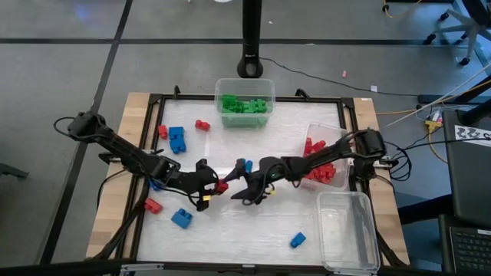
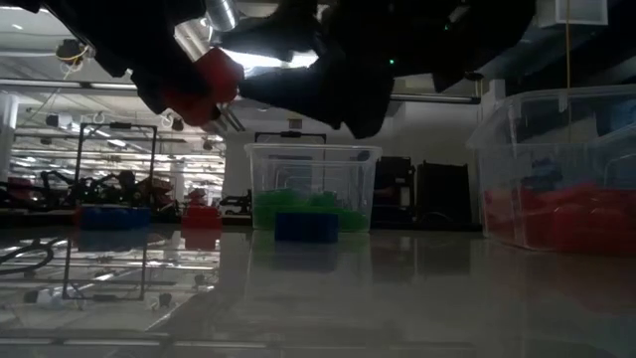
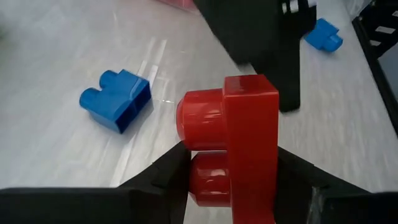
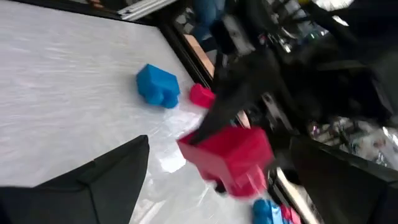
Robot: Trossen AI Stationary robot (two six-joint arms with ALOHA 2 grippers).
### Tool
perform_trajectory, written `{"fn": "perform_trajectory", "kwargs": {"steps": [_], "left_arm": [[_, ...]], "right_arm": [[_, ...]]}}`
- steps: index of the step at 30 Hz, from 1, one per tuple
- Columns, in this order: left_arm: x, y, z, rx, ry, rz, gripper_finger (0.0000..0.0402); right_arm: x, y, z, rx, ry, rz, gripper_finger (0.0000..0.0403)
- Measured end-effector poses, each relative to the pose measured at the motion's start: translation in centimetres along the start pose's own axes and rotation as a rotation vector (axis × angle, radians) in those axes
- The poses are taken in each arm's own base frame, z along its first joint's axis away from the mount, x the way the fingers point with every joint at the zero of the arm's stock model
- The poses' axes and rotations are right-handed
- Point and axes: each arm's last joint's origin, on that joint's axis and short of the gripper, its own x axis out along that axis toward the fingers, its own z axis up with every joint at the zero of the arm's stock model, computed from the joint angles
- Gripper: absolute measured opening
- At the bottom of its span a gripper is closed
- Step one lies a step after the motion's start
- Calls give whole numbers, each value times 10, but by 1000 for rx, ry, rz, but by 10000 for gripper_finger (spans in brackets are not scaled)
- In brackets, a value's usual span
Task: Sort blocks
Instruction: Put the red game piece into the middle right transparent bin
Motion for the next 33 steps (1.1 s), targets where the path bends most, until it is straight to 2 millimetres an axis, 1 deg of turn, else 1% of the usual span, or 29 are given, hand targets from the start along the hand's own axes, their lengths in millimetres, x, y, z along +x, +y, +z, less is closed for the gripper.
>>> {"fn": "perform_trajectory", "kwargs": {"steps": [6,11,14,16,19,22,27,29,31,33], "left_arm": [[0,0,0,-4,-2,-5,156],[0,-1,0,-5,5,-20,155],[0,-1,0,-3,11,-23,155],[0,-1,-1,0,17,-33,155],[0,-1,-1,3,22,-38,155],[0,-1,-1,4,22,-37,155],[0,-1,-2,5,30,-36,155],[1,-1,-2,-1,35,-39,161],[1,0,-2,-19,35,-38,172],[1,0,-1,-17,31,-35,184]], "right_arm": [[17,-7,1,-61,43,15,383],[32,-9,1,-86,65,110,383],[36,-10,2,-81,82,167,372],[37,-11,3,-86,92,184,354],[37,-12,3,-97,89,182,315],[37,-13,3,-125,88,170,269],[37,-13,2,-136,134,160,189],[37,-12,1,-142,140,166,159],[37,-12,1,-154,143,168,138],[37,-12,1,-149,145,169,138]]}}
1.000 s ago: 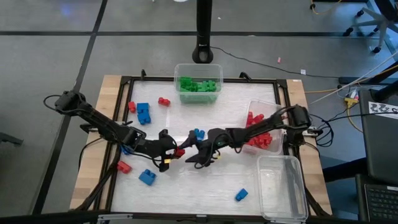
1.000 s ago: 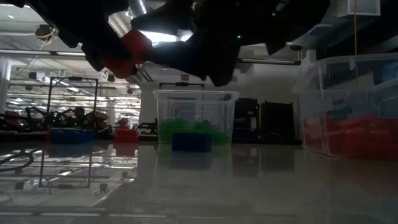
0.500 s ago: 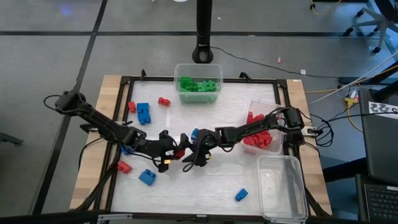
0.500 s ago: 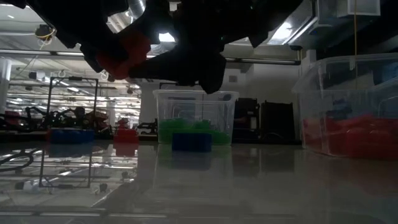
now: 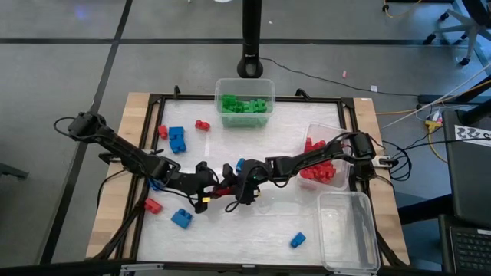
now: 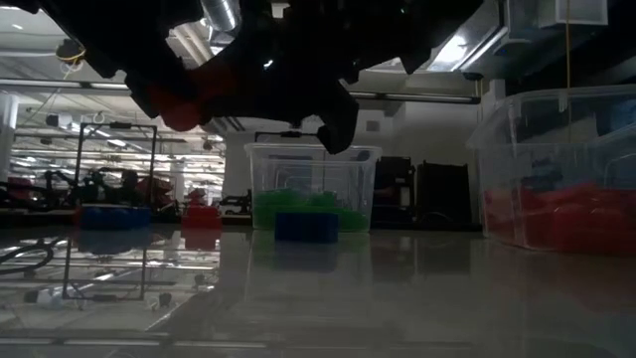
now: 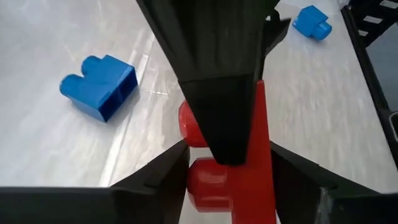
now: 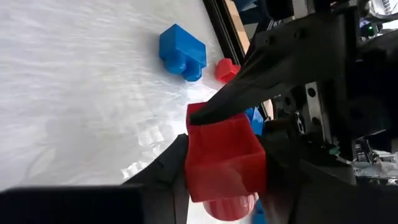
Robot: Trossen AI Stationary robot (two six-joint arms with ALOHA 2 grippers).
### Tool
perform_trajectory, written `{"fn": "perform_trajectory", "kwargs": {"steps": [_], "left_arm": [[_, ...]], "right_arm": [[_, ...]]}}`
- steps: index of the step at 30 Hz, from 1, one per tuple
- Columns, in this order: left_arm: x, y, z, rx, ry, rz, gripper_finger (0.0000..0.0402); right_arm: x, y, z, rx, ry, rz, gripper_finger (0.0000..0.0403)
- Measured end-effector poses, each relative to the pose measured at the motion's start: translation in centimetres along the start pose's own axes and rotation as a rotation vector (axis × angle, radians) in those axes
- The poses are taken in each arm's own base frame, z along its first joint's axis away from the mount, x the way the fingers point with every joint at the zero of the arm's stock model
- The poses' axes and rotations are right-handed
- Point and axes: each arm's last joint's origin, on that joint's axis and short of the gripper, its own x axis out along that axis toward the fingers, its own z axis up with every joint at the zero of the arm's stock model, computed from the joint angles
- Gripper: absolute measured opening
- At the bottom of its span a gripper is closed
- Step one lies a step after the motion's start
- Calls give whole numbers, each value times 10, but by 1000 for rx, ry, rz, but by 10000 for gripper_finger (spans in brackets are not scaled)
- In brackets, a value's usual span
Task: Sort blocks
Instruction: Put the red game piece into the middle right transparent bin
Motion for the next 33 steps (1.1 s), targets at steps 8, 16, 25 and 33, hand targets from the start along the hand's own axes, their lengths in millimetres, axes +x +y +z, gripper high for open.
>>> {"fn": "perform_trajectory", "kwargs": {"steps": [8,16,25,33], "left_arm": [[-4,3,3,5,-9,11,216],[-39,15,10,4,-37,39,213],[-53,25,10,38,-76,178,212],[-47,33,5,29,-60,224,214]], "right_arm": [[-8,2,6,5,146,3,138],[-53,-10,41,-5,383,-26,138],[-144,-24,70,116,697,-99,137],[-242,-22,65,443,946,-209,137]]}}
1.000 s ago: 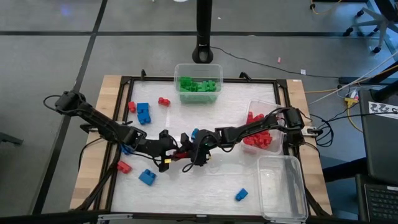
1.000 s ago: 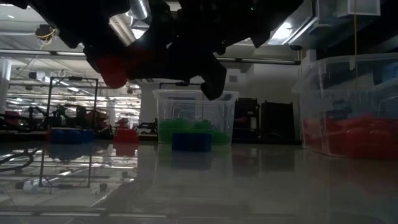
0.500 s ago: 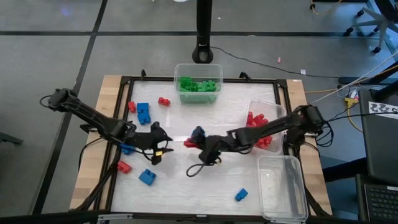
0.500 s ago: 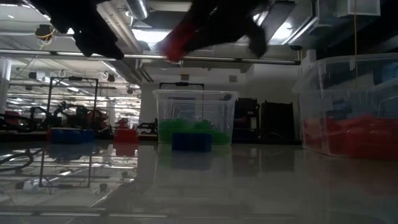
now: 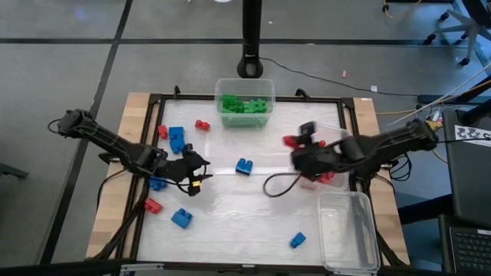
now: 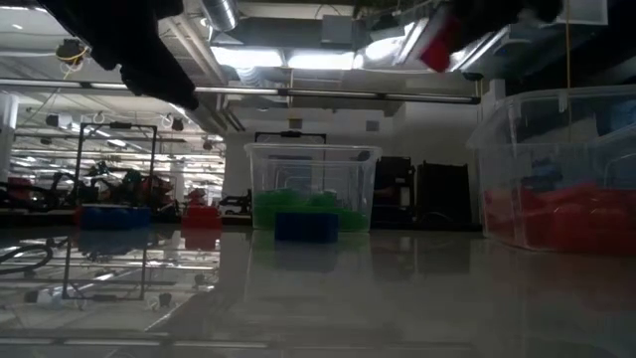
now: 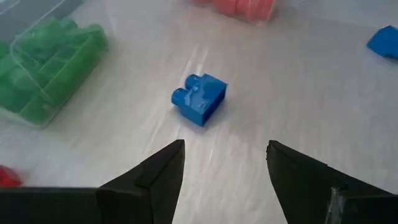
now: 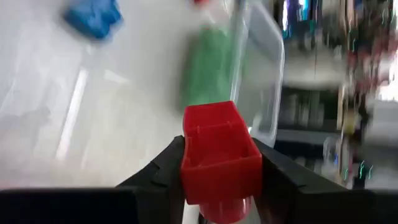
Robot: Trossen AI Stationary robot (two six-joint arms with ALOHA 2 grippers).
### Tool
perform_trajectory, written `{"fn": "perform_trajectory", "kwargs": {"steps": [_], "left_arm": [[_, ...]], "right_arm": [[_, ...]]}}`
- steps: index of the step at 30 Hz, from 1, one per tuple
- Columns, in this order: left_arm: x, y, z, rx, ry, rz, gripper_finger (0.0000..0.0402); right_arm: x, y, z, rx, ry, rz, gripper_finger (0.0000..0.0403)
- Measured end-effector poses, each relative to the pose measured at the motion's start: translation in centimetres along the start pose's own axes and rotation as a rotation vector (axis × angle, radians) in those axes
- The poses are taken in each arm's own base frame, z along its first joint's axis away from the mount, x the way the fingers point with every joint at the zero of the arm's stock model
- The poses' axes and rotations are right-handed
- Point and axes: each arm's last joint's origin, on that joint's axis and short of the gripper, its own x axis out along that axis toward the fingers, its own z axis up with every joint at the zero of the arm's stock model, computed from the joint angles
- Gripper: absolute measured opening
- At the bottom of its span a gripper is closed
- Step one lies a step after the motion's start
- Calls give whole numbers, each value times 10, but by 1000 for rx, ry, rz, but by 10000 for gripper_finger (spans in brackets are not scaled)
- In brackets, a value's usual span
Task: Sort blocks
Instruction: Put the red game piece into the middle right transparent bin
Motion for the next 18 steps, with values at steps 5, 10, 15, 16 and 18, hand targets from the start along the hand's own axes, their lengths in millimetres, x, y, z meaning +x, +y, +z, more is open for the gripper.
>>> {"fn": "perform_trajectory", "kwargs": {"steps": [5,10,15,16,18], "left_arm": [[3,5,2,-10,0,22,214],[4,8,3,-20,0,38,214],[4,8,3,-14,0,40,214],[4,8,3,-14,0,40,214],[4,8,3,-14,0,39,214]], "right_arm": [[-17,-5,-45,204,159,-14,137],[-13,9,-77,351,234,-3,140],[1,29,-91,393,302,17,183],[3,32,-92,388,314,18,194],[8,37,-93,382,328,29,215]]}}
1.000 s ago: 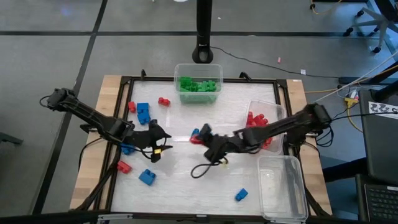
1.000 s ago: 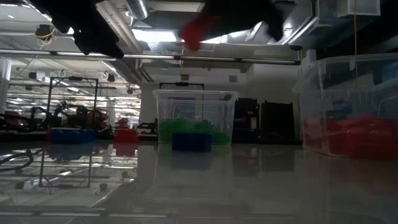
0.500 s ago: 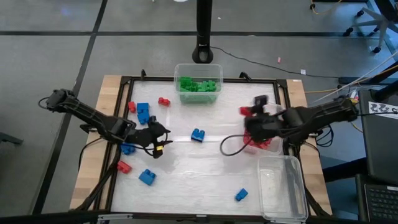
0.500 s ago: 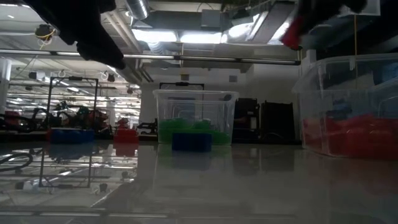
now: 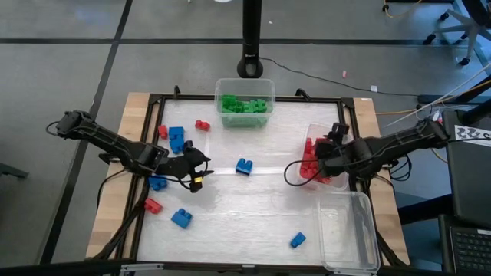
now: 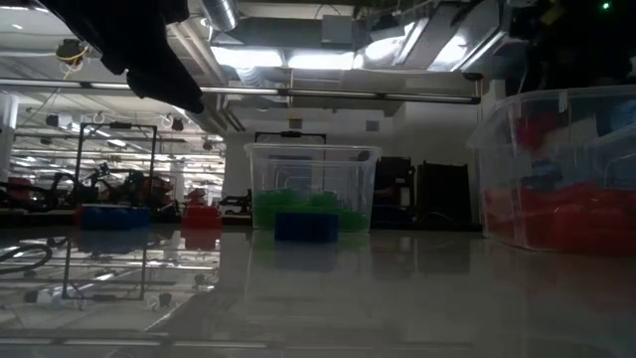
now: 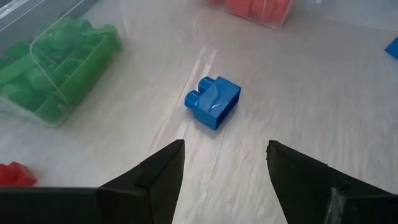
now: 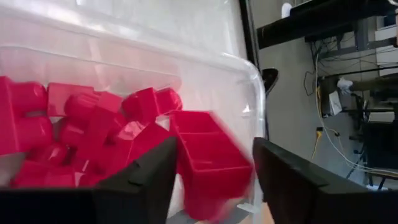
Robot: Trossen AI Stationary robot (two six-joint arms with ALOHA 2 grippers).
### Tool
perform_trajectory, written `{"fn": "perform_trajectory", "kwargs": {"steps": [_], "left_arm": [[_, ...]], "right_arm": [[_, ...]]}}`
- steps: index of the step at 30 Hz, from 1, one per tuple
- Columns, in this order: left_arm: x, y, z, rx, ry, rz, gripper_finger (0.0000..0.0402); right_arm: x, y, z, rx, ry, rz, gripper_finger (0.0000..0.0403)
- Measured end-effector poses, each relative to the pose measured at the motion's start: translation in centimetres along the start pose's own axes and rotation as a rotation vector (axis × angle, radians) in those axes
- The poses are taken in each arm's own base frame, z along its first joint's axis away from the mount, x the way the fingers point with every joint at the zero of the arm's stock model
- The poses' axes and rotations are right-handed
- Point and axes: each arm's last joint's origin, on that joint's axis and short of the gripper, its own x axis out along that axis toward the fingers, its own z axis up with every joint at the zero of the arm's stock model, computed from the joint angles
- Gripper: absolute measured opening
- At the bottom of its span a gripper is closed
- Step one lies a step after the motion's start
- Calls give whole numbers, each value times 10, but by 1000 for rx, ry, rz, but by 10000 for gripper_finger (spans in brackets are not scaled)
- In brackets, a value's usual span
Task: Sort blocks
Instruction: Put the red game piece into the middle right transparent bin
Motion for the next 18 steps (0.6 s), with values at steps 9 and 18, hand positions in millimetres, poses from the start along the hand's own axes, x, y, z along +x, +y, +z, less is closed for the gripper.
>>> {"fn": "perform_trajectory", "kwargs": {"steps": [9,18], "left_arm": [[4,7,3,44,0,33,214],[22,65,9,-47,107,326,202]], "right_arm": [[-4,4,11,42,-24,114,309],[-25,31,53,-53,-472,44,332]]}}
